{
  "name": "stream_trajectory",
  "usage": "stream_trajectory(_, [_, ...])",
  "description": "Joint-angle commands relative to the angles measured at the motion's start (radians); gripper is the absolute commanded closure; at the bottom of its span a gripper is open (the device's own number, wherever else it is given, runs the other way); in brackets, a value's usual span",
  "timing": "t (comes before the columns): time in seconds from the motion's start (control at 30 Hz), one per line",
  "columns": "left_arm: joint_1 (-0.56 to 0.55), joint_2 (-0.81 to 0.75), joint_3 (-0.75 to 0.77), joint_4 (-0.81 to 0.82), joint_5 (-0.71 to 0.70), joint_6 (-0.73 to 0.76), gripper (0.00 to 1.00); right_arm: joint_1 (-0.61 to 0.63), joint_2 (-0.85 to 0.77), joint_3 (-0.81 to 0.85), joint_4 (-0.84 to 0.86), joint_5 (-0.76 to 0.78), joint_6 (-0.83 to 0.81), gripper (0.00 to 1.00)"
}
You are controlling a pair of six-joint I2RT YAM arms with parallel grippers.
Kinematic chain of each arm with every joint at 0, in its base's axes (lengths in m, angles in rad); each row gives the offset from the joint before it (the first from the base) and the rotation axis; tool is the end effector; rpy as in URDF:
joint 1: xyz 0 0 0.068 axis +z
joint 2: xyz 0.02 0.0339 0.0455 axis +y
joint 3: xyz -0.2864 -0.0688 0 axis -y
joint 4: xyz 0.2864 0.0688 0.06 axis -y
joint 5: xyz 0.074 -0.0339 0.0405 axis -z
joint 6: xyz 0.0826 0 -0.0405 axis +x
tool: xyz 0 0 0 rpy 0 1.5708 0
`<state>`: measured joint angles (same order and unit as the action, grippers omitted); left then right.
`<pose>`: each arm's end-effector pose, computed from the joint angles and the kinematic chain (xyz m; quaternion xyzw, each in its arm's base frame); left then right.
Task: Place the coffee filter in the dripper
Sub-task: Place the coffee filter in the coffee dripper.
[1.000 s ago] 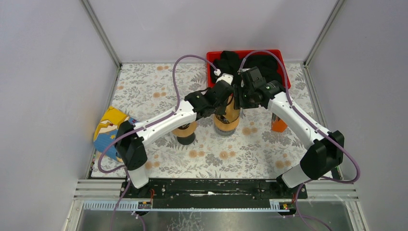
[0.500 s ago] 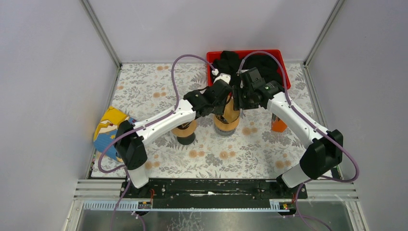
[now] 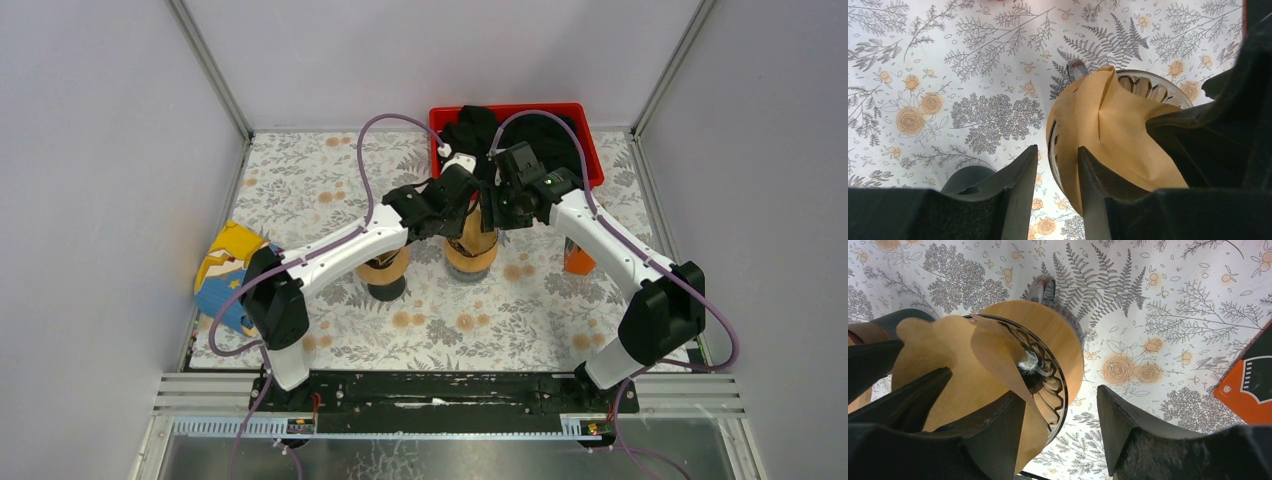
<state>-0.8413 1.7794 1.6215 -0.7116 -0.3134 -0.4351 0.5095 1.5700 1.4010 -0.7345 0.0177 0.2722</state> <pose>0.3323 -0.3334 0.2913 0.1346 0.9194 -0.0844 0.3598 0.3578 0.1983 0.2879 -0.1090 0.9385 0.1170 0.3060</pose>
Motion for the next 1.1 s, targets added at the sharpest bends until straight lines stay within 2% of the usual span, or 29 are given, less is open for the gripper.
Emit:
stream_trajectory(0.0, [0.007, 0.024, -0.029, 0.01, 0.024, 0.0, 0.58, 0.008, -0.003, -0.003, 0.029, -0.016, -0.014, 0.38])
stream_trajectory(0.47, [0.009, 0.009, -0.064, 0.045, 0.036, -0.001, 0.58, 0.008, -0.008, -0.018, 0.033, 0.003, -0.031, 0.34])
stream_trajectory(0.57, [0.009, 0.003, -0.069, 0.054, 0.037, -0.001, 0.54, 0.007, -0.006, -0.024, 0.034, 0.013, -0.038, 0.32])
stream_trajectory(1.07, [0.016, -0.017, -0.105, 0.083, 0.05, -0.002, 0.5, 0.0, -0.016, -0.071, 0.06, 0.02, -0.044, 0.28])
